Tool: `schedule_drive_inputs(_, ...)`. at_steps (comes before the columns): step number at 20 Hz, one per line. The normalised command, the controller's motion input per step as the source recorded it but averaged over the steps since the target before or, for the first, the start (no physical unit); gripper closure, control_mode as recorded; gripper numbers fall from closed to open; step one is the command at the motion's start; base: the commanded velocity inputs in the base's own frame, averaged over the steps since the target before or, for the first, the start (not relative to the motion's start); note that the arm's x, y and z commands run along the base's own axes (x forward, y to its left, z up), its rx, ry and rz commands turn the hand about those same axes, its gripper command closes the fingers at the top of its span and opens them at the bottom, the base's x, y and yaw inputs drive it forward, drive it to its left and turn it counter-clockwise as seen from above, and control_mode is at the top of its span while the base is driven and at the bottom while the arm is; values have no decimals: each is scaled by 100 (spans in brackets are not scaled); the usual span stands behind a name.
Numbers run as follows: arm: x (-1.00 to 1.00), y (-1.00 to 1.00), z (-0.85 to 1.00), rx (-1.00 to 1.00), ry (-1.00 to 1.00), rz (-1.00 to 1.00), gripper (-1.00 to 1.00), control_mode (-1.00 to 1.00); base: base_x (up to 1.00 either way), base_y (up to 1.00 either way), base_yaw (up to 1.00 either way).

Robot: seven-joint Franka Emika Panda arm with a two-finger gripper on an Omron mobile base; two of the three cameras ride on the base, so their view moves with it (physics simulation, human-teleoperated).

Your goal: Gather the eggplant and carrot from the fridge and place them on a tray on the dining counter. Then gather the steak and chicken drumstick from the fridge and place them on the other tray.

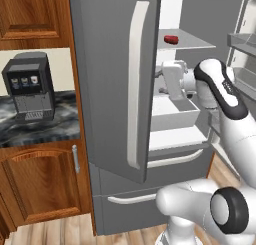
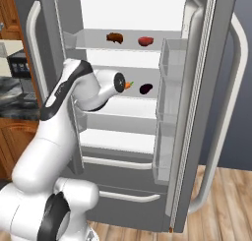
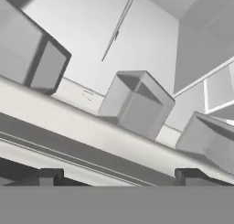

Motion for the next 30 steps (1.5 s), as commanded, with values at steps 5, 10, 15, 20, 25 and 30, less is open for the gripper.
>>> schedule_drive_inputs(5,-7,29,0,4,0,15,-100,-100,0,0,0)
schedule_drive_inputs(10,-31,38,0,1,-1,9,-100,-100,0,0,0)
schedule_drive_inputs(15,-41,55,0,1,-4,8,-100,-100,0,0,0)
schedule_drive_inputs(20,-45,68,0,0,-5,6,-100,-100,0,0,0)
schedule_drive_inputs(25,-45,71,0,0,-4,5,-100,-100,0,0,0)
schedule_drive_inputs(30,-44,71,0,0,-2,5,-100,-100,0,0,0)
